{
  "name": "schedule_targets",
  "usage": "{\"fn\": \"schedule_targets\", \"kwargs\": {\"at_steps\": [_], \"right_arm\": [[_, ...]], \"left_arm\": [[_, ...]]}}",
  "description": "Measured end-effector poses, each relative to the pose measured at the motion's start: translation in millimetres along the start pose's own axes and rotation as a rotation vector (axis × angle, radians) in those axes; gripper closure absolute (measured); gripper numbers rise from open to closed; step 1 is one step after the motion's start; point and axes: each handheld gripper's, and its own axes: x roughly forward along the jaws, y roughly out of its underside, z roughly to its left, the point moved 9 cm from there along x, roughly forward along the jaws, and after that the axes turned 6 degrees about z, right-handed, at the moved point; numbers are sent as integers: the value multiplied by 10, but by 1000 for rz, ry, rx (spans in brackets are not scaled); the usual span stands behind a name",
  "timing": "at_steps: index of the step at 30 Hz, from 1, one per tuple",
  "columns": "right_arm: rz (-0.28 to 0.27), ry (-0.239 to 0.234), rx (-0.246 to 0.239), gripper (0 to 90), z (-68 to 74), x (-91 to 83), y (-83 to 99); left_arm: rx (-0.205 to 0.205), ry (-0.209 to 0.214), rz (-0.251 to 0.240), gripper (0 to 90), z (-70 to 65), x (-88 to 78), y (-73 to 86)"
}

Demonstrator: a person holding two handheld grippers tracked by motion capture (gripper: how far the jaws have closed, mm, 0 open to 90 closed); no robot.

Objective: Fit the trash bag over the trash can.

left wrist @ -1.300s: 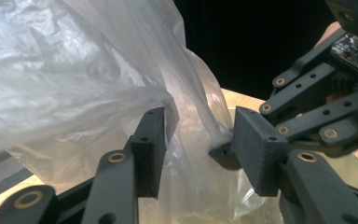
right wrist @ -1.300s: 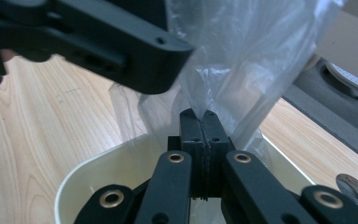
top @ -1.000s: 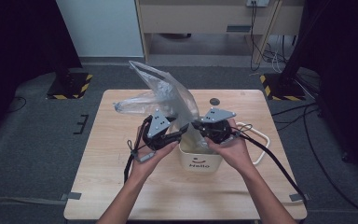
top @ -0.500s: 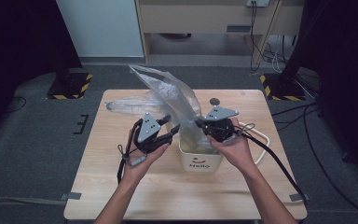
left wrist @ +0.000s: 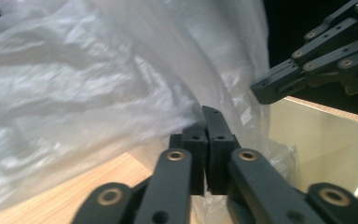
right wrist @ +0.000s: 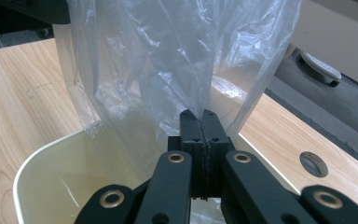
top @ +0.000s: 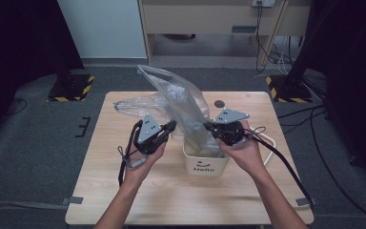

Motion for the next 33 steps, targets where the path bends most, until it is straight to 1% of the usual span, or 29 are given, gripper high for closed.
{"fn": "schedule_targets", "kwargs": {"at_steps": [3,6,7,11,14,18,20,23,27,28,30,33], "right_arm": [[-2,3,10,900,-19,-38,38],[-9,8,12,900,-36,-97,89],[-15,8,15,900,-35,-128,107],[-20,15,14,900,-55,-222,190],[-23,20,24,900,-75,-298,257],[-44,30,38,900,-111,-403,327],[-44,39,31,900,-116,-457,362],[-57,37,28,900,-96,-541,380],[-55,45,28,900,-90,-628,466],[-50,49,26,900,-87,-651,494],[-62,46,30,900,-76,-699,524],[-60,47,30,900,-63,-756,580]], "left_arm": [[3,-4,14,900,21,38,11],[-1,-2,14,900,20,79,8],[7,-6,22,900,27,90,11],[4,-12,27,900,58,136,-12],[12,-18,35,900,85,172,-19],[17,-31,42,900,127,233,-42],[24,-37,52,900,148,271,-38],[37,-50,72,900,179,327,-21],[34,-55,86,900,214,396,3],[44,-60,91,900,227,410,11],[42,-62,104,900,243,458,40],[45,-63,115,900,252,517,68]]}}
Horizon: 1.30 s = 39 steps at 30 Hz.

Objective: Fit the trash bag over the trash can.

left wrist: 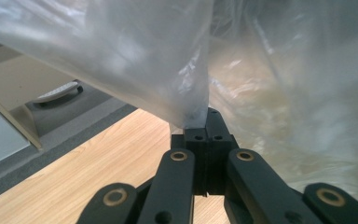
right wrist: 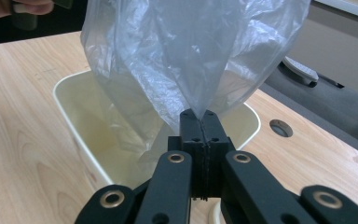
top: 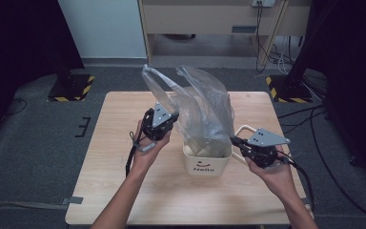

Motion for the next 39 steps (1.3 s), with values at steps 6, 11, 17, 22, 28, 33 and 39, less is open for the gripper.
{"fn": "schedule_targets", "kwargs": {"at_steps": [6,11,17,22,28,33,39], "right_arm": [[5,-3,-4,900,31,-68,98],[2,5,1,900,55,-128,163],[5,-2,-2,900,84,-135,230],[7,-13,-5,900,111,-93,270],[9,-21,-10,900,113,-78,277],[17,-30,-21,900,131,-79,286],[10,-38,-22,900,136,-87,281]], "left_arm": [[-22,1,28,900,17,89,42],[-24,3,31,900,29,135,29],[-31,15,31,900,8,169,7],[-17,38,-3,900,-34,192,-31],[-40,54,-38,780,-44,190,-60],[-58,52,-42,600,-18,216,-49],[-123,83,-40,456,11,253,-12]]}}
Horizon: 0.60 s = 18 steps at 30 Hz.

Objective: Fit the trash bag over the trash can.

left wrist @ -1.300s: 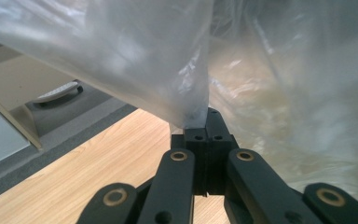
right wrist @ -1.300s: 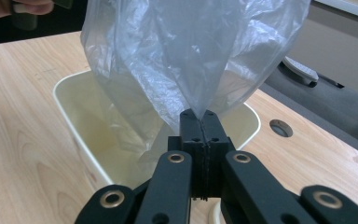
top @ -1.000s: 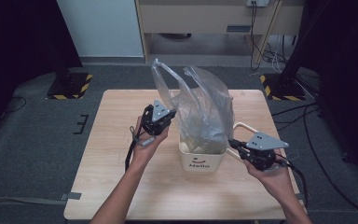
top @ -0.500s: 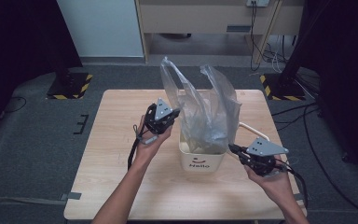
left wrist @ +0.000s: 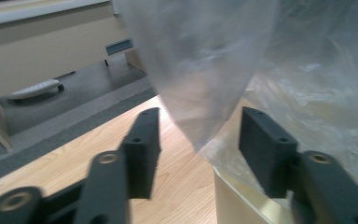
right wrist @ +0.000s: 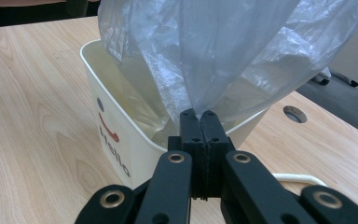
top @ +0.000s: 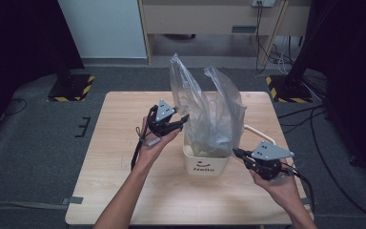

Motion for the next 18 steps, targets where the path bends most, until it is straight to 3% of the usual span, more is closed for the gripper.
{"fn": "schedule_targets", "kwargs": {"at_steps": [3,6,9,15,18], "right_arm": [[-3,-4,-4,900,2,-4,-3],[-4,-13,-5,900,20,-5,-5],[-5,-15,-15,900,28,-6,-3],[-7,-22,-18,900,47,-14,-3],[-10,-20,-17,900,40,-23,-4]], "left_arm": [[-10,52,-12,445,-20,20,-1],[-12,104,-44,488,-86,12,-38],[-9,133,-65,614,-121,-5,-80],[31,122,-51,882,-151,2,-81],[26,94,-43,900,-127,-2,-74]]}}
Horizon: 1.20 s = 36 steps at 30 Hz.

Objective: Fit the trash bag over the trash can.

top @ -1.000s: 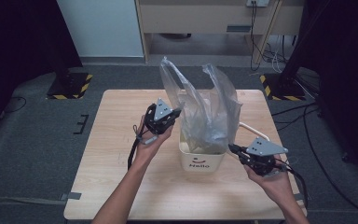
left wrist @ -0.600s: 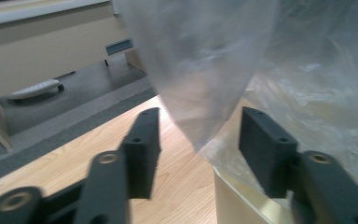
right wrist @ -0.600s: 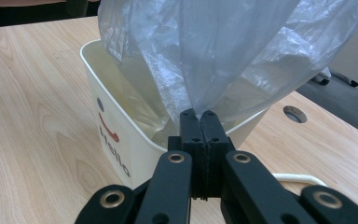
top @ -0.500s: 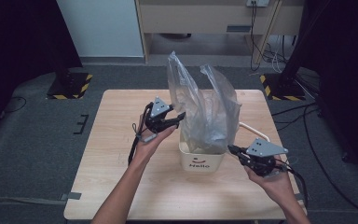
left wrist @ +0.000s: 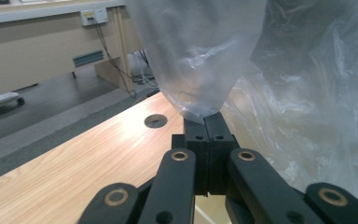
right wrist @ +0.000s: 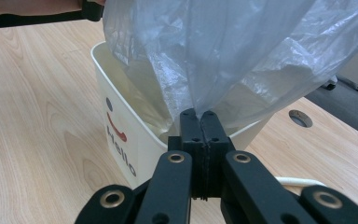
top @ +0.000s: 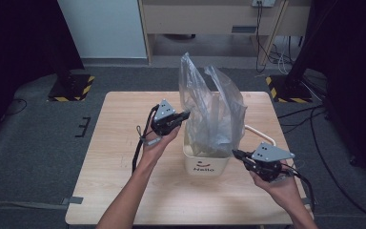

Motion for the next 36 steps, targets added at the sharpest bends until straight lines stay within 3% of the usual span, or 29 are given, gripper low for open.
{"fn": "schedule_targets", "kwargs": {"at_steps": [7,12,16,23,33,36], "right_arm": [[3,17,-14,900,3,-44,25],[33,27,0,900,-13,-52,143],[69,24,12,900,8,9,265],[120,32,3,900,47,174,374],[149,62,-11,900,1,251,395],[151,69,-15,900,-24,284,396]], "left_arm": [[-33,-90,53,900,194,-16,68],[-14,-144,108,900,288,15,143],[24,-149,123,900,284,88,182],[91,-155,193,900,207,171,334],[108,-104,230,900,107,188,484],[117,-93,220,900,107,173,507]]}}
